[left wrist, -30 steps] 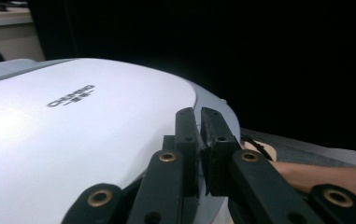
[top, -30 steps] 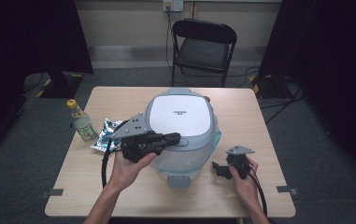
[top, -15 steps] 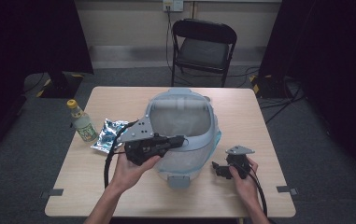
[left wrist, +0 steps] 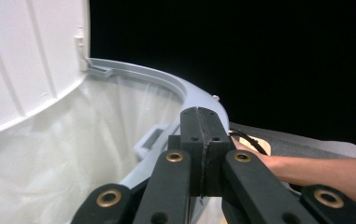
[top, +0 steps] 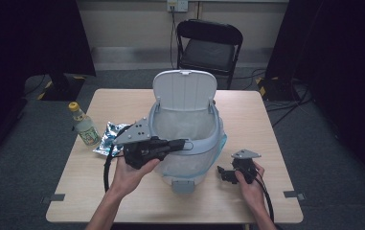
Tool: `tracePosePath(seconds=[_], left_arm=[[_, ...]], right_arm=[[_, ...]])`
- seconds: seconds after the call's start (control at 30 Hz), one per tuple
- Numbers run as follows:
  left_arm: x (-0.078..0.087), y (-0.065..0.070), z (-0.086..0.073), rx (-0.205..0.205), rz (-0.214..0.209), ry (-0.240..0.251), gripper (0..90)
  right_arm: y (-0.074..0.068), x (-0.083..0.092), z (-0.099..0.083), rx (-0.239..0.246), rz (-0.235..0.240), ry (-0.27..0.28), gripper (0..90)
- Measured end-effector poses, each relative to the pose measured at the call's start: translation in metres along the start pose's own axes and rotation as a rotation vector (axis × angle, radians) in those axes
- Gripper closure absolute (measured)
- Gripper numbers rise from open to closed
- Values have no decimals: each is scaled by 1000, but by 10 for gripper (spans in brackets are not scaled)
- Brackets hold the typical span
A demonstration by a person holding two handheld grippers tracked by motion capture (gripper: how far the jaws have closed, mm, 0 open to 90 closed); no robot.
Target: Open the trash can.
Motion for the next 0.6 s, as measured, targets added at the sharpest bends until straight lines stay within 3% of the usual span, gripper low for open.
tracePosePath(seconds=[0.13,0.23,0.4,0.6], left_arm=[[12,-5,0,-22,35,1,833],[20,-12,-1,-3,64,24,818],[39,-28,-7,69,105,104,797],[64,-45,-12,95,178,141,778]], right_arm=[[0,0,0,0,0,0,174],[0,0,0,1,-2,0,173],[0,0,0,1,-2,0,173],[0,0,0,0,-2,0,173]])
Point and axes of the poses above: each handheld gripper's, and its own axes: x roughly backward along the jaws, z roughly out of its top, y roughly to its right, the point moved 3 cm from there along -x, roughly forward along the jaws, and after that the axes turned 13 degrees about x, right-handed, at the moved point
